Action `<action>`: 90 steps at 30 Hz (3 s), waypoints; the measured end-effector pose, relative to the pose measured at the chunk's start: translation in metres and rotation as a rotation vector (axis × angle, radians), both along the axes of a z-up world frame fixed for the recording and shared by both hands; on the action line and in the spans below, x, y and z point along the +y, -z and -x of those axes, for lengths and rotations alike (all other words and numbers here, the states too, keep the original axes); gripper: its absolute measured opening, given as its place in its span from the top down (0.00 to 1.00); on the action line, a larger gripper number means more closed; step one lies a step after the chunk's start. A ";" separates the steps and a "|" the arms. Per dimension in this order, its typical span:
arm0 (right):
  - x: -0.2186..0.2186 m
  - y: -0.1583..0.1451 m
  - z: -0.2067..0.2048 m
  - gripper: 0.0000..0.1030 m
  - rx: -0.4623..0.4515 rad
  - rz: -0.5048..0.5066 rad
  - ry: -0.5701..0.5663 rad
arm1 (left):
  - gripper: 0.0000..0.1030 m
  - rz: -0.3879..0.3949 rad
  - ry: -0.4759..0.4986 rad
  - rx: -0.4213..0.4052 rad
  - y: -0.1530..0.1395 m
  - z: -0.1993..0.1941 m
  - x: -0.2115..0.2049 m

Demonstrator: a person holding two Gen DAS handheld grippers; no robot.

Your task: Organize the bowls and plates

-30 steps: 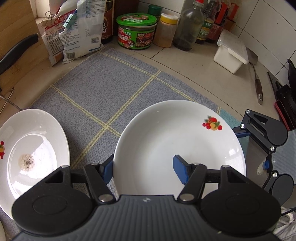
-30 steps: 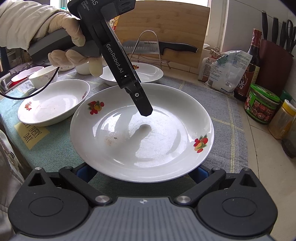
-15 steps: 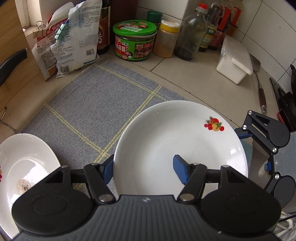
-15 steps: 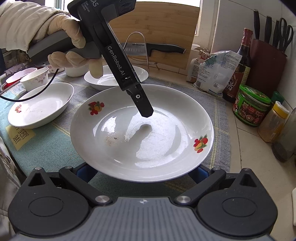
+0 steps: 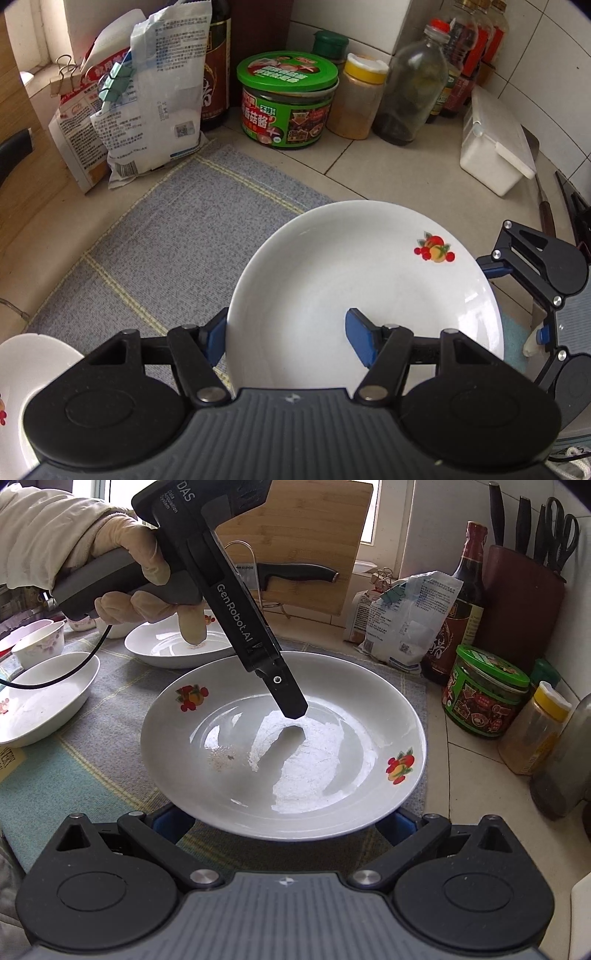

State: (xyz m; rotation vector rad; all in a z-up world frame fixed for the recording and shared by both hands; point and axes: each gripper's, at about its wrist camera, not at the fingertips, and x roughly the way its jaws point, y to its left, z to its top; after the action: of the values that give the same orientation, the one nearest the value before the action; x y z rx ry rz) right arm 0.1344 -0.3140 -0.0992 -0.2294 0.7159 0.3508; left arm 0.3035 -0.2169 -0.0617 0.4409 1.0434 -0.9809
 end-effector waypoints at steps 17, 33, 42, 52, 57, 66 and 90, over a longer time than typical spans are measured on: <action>-0.021 0.010 -0.034 0.00 0.029 -0.018 0.030 | 0.38 0.010 -0.008 -0.022 0.016 -0.024 -0.021; -0.023 0.016 -0.045 0.00 0.039 -0.007 0.045 | 0.37 0.005 -0.015 -0.038 0.022 -0.028 -0.025; -0.022 0.013 -0.037 0.00 0.059 -0.038 0.077 | 0.24 0.010 -0.034 -0.088 0.005 -0.013 -0.014; -0.012 -0.001 -0.008 0.00 0.085 -0.112 0.252 | 0.17 0.105 -0.137 -0.200 -0.055 0.047 0.035; -0.003 -0.009 0.013 0.00 0.062 -0.178 0.292 | 0.08 0.128 -0.244 -0.282 -0.067 0.094 0.072; 0.039 -0.006 0.024 0.00 0.120 -0.220 0.163 | 0.08 0.104 -0.499 -0.307 -0.050 0.172 0.145; 0.171 -0.013 0.012 0.00 0.191 -0.207 -0.033 | 0.08 -0.026 -0.535 -0.261 -0.015 0.246 0.300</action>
State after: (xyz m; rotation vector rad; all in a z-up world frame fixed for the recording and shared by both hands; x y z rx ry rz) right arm 0.1228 -0.1426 -0.0864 -0.0117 0.8578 0.4795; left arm 0.0572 0.0835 -0.0465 0.2782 0.8712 -0.4205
